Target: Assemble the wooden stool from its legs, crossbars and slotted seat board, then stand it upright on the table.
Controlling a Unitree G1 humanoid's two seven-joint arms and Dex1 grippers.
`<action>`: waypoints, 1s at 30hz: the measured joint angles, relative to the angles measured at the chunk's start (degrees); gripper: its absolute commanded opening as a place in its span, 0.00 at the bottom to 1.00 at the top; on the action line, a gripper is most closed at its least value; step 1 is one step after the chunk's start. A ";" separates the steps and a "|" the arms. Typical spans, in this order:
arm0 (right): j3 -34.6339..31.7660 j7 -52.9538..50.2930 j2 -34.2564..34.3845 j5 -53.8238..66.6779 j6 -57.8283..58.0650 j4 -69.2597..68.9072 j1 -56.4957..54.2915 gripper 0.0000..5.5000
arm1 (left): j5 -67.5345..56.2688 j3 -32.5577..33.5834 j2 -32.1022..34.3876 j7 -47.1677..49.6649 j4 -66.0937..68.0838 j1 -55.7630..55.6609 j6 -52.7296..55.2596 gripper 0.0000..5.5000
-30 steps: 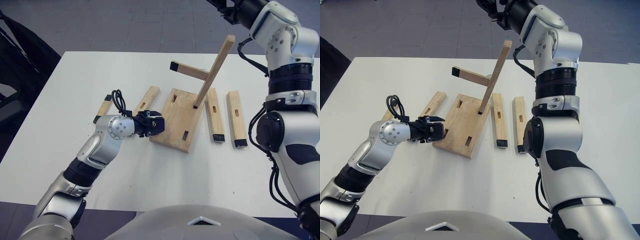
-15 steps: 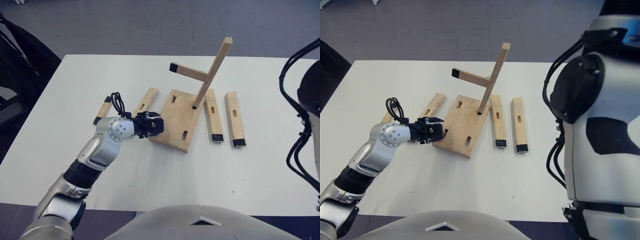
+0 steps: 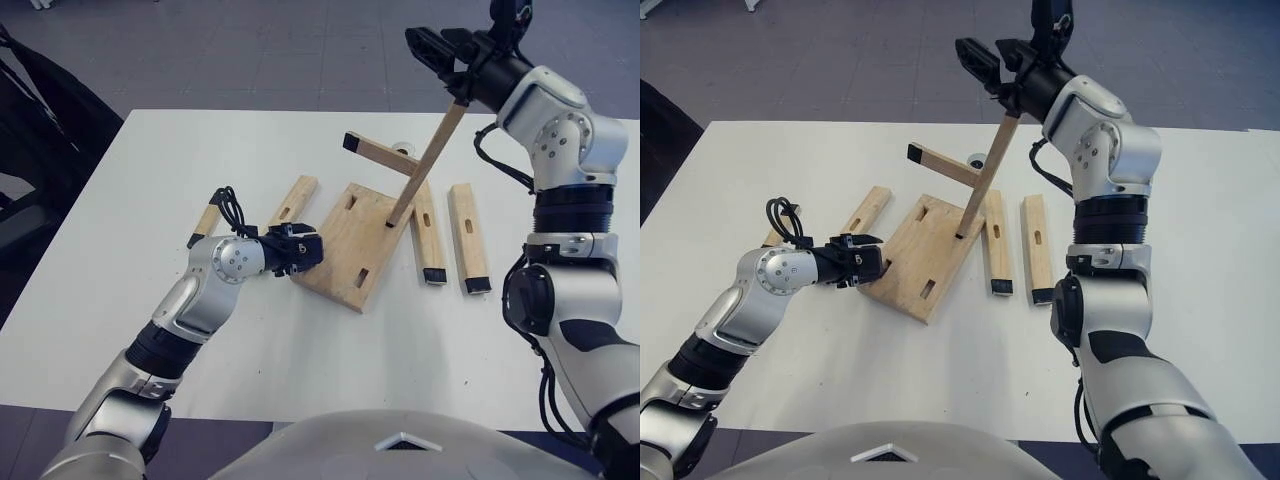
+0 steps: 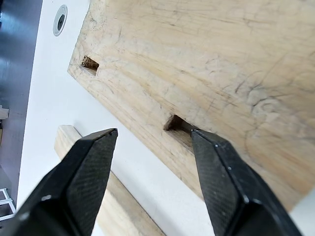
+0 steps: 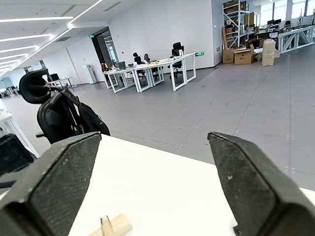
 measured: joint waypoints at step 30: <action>-7.19 -7.93 -8.61 0.03 -7.07 2.55 -12.78 0.73 | 4.13 -0.84 -8.69 10.23 2.58 -3.45 16.34 0.50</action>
